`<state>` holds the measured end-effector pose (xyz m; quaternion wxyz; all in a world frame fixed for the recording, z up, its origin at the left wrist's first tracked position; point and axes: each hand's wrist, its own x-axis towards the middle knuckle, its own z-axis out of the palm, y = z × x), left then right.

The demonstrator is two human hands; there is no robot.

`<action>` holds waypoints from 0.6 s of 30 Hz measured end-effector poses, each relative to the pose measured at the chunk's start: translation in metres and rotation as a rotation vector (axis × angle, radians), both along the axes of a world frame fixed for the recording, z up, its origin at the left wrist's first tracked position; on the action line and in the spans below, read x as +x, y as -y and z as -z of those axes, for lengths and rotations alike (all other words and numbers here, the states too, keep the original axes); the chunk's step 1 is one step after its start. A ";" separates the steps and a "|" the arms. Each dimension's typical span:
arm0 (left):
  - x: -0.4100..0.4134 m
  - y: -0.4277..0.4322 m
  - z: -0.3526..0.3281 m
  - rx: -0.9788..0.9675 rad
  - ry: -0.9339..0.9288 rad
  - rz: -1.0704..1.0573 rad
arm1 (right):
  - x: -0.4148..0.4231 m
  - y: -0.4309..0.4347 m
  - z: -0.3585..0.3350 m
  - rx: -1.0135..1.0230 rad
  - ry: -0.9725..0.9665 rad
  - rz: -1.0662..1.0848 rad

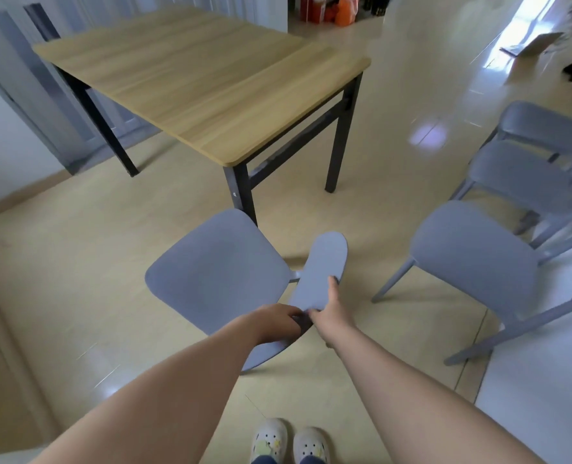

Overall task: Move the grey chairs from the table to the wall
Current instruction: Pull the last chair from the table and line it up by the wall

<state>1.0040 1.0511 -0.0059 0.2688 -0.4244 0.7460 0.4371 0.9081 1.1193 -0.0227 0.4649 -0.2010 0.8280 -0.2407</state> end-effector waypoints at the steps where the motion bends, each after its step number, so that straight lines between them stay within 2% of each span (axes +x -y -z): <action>1: 0.001 0.002 -0.002 0.017 -0.001 -0.021 | 0.007 0.004 -0.003 -0.054 0.048 0.167; 3: 0.004 0.003 -0.006 0.031 -0.014 -0.033 | 0.018 0.010 -0.003 -0.126 0.012 0.451; 5: 0.008 0.003 -0.007 0.011 -0.032 0.001 | 0.026 0.014 0.000 -0.130 0.002 0.638; 7: 0.010 0.003 -0.006 0.001 -0.041 0.026 | 0.027 0.020 0.007 -0.126 0.157 0.764; 9: 0.008 0.005 -0.003 -0.004 -0.013 0.055 | 0.023 0.024 0.009 -0.076 0.286 0.786; 13: 0.002 0.011 0.009 0.031 0.022 0.004 | 0.011 0.023 0.013 -0.011 0.223 0.709; 18: -0.033 -0.003 0.015 -0.037 -0.005 -0.089 | -0.017 0.000 0.020 -0.003 0.189 0.720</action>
